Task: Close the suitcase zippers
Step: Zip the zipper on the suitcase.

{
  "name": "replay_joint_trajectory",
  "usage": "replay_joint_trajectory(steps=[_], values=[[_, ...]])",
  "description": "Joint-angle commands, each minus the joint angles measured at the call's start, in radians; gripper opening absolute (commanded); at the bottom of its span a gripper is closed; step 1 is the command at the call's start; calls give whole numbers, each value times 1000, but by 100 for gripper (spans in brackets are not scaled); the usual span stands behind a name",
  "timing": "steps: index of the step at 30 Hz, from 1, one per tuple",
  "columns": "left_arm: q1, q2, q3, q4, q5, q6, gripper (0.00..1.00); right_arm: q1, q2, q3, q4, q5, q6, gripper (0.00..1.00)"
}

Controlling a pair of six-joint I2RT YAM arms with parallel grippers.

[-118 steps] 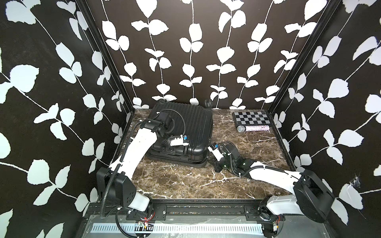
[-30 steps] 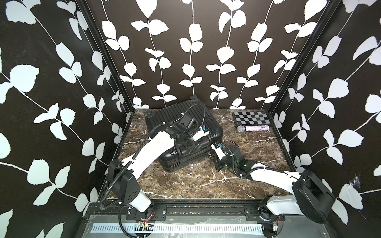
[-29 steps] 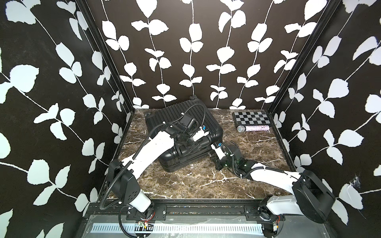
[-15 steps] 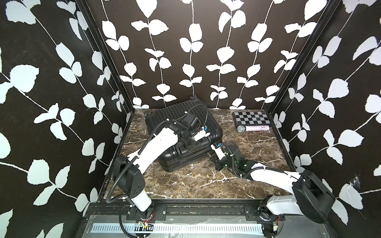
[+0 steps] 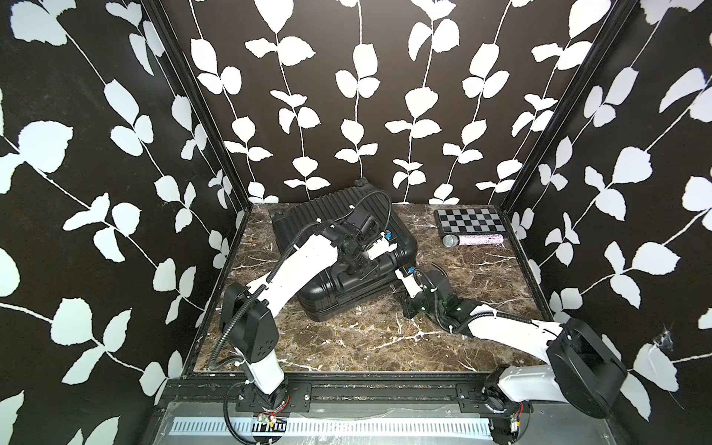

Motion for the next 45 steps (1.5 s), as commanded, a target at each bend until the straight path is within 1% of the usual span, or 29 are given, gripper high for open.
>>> replay_joint_trajectory(steps=[1,4,7,11,15,21,24,27,29,32,35,45], values=[[31,63,-33,110,-81,-138,5,18,-36,-20,-37,-76,-24,0],[31,52,-36,182,-70,-212,0,18,-43,-22,-36,-83,-31,0],[31,45,-44,269,-39,-289,0,19,-52,-27,-25,-92,-37,0],[31,44,-51,375,-34,-386,0,24,-56,-23,-19,-100,-39,0],[31,65,-48,446,-23,-474,0,34,-45,-11,-16,-113,-44,0],[31,103,-42,507,-88,-571,0,65,-29,10,-6,-132,-60,0],[31,131,-15,508,-141,-621,0,79,-19,17,-5,-138,-67,0],[31,174,35,494,-162,-654,0,94,-13,18,-1,-143,-75,0],[31,198,58,498,-155,-683,0,103,-11,20,1,-148,-79,0],[32,214,73,534,-154,-726,0,116,-8,22,2,-155,-87,0],[30,215,82,558,-210,-773,0,131,-8,28,5,-167,-101,0],[30,214,122,560,-216,-777,0,183,17,50,5,-205,-128,0]])
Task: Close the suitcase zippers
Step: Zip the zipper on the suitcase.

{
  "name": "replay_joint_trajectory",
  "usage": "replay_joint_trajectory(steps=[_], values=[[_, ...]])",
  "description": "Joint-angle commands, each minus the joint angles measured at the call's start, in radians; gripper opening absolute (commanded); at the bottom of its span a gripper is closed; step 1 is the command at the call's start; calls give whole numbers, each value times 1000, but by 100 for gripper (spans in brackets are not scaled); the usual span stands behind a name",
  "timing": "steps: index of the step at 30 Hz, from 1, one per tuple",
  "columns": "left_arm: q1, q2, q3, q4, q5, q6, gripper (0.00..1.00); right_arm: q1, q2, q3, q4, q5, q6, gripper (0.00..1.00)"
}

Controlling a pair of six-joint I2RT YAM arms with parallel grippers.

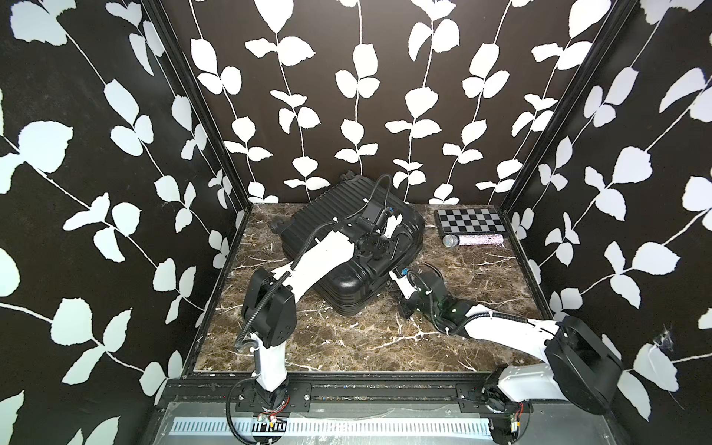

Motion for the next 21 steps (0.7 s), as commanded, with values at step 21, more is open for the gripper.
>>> replay_joint_trajectory(steps=[21], values=[[57,27,48,191,-194,-183,0,171,-28,19,-37,-317,-95,0]])
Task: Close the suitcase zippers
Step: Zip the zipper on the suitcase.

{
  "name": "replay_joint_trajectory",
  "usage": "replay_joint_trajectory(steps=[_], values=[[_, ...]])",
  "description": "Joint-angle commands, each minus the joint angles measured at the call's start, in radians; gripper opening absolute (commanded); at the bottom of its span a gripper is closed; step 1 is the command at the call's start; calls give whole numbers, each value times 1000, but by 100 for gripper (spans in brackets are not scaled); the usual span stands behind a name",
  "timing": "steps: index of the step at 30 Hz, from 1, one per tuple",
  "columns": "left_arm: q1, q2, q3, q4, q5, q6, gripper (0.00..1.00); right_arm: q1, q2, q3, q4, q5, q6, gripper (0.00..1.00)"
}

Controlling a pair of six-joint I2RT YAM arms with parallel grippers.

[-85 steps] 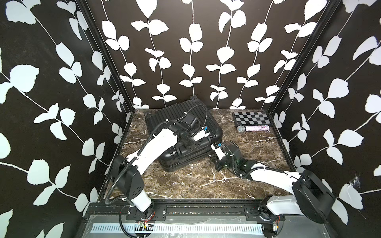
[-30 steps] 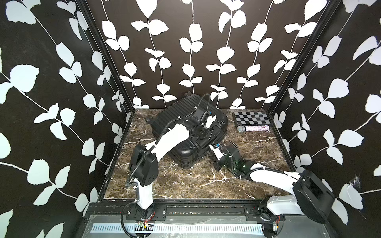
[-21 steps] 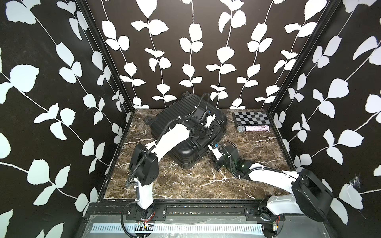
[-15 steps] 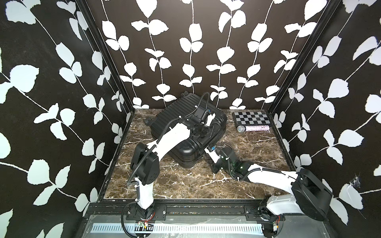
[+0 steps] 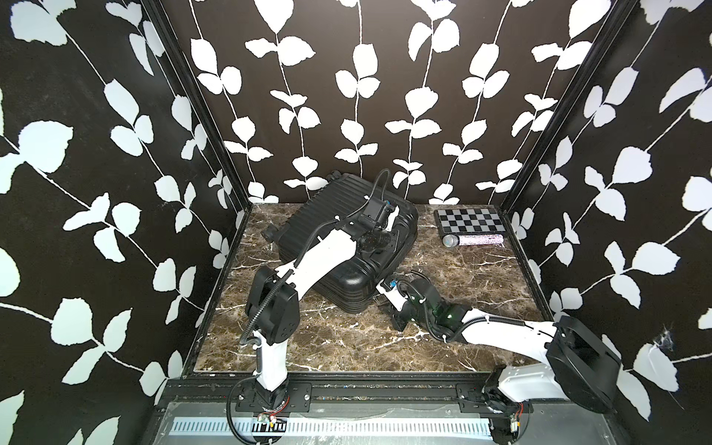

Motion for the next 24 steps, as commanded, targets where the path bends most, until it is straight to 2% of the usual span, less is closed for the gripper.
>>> replay_joint_trajectory(steps=[1,11,24], values=[[57,1,12,129,-92,-101,0,78,-24,22,-27,-201,-51,0],[57,26,49,129,-92,-101,0,157,17,75,-39,-237,-70,0],[43,68,69,129,-92,-101,0,186,64,121,14,-229,-34,0]])
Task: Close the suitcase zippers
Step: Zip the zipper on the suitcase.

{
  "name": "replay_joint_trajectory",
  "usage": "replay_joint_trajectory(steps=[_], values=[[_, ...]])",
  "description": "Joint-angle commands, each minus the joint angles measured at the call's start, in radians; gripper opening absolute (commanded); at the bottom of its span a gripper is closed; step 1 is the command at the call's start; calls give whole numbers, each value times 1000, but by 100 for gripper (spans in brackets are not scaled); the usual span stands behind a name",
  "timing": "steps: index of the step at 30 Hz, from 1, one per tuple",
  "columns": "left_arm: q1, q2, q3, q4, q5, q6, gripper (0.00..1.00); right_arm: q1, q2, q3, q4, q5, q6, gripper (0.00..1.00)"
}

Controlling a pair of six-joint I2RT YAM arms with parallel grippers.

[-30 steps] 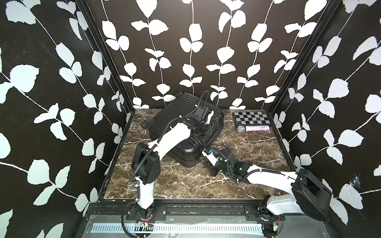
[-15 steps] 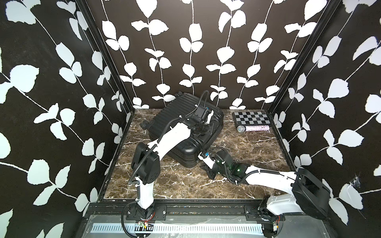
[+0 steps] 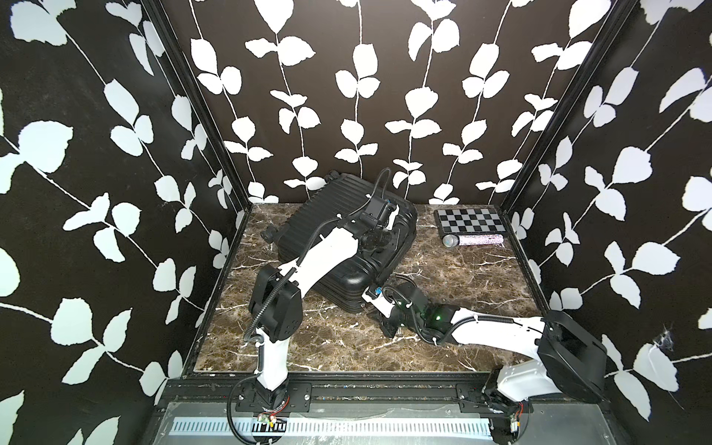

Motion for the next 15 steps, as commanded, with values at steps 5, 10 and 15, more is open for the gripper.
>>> replay_joint_trajectory(steps=[5,10,15], values=[[32,50,36,154,-79,-85,0,89,6,46,65,-232,-3,0],[18,88,78,154,-79,-85,0,101,37,63,82,-194,34,0],[-10,113,82,154,-79,-85,0,111,46,65,117,-172,51,0]])
